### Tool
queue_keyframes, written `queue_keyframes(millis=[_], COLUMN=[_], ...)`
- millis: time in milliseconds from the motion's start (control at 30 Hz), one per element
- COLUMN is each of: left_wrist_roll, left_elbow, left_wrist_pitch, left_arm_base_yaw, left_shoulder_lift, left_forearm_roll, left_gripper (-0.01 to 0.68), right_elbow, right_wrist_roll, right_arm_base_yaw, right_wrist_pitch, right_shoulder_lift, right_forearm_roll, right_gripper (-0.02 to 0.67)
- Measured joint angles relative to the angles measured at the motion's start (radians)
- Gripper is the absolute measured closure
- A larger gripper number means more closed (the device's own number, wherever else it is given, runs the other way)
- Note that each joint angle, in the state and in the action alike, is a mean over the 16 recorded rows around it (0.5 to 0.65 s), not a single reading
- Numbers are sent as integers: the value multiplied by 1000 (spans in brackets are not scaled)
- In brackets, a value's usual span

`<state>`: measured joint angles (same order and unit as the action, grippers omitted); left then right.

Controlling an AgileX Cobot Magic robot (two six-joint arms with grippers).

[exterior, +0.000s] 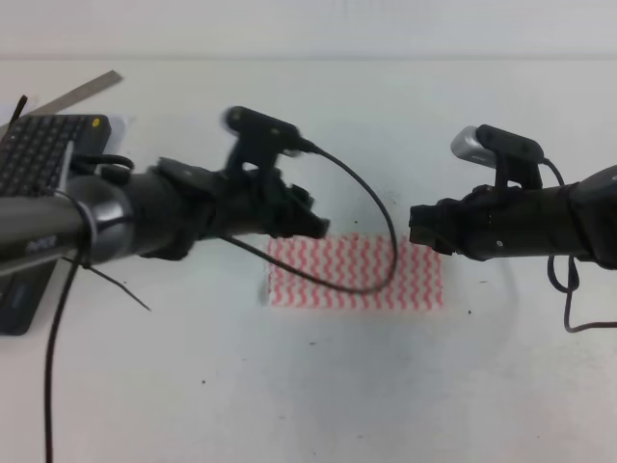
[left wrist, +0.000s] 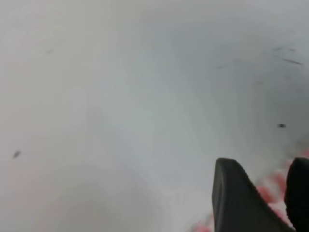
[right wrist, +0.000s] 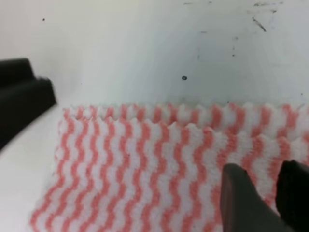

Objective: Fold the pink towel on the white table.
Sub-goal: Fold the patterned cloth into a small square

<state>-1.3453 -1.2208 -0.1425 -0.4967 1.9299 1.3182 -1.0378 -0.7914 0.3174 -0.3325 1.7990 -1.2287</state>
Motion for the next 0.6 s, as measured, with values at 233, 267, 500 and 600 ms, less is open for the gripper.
queue_keyframes(millis=[233, 267, 500, 600], left_wrist_roll=[153, 182, 419, 514], left_elbow=[0, 0, 0, 0], left_wrist_pitch=[-102, -123, -223, -235], left_arm_base_yaw=[63, 70, 93, 93], left_shoulder_lift=[1, 1, 0, -1], left_forearm_roll=[-94, -118, -372, -461], left_gripper=[449, 449, 438, 414], right_elbow=[0, 0, 0, 0], right_wrist_roll=[2, 2, 3, 3], right_arm_base_yaw=[0, 0, 0, 0], right_wrist_pitch=[-14, -15, -20, -21], right_shoulder_lift=[0, 0, 0, 0], right_forearm_roll=[-3, -4, -7, -7], right_gripper=[479, 479, 479, 479])
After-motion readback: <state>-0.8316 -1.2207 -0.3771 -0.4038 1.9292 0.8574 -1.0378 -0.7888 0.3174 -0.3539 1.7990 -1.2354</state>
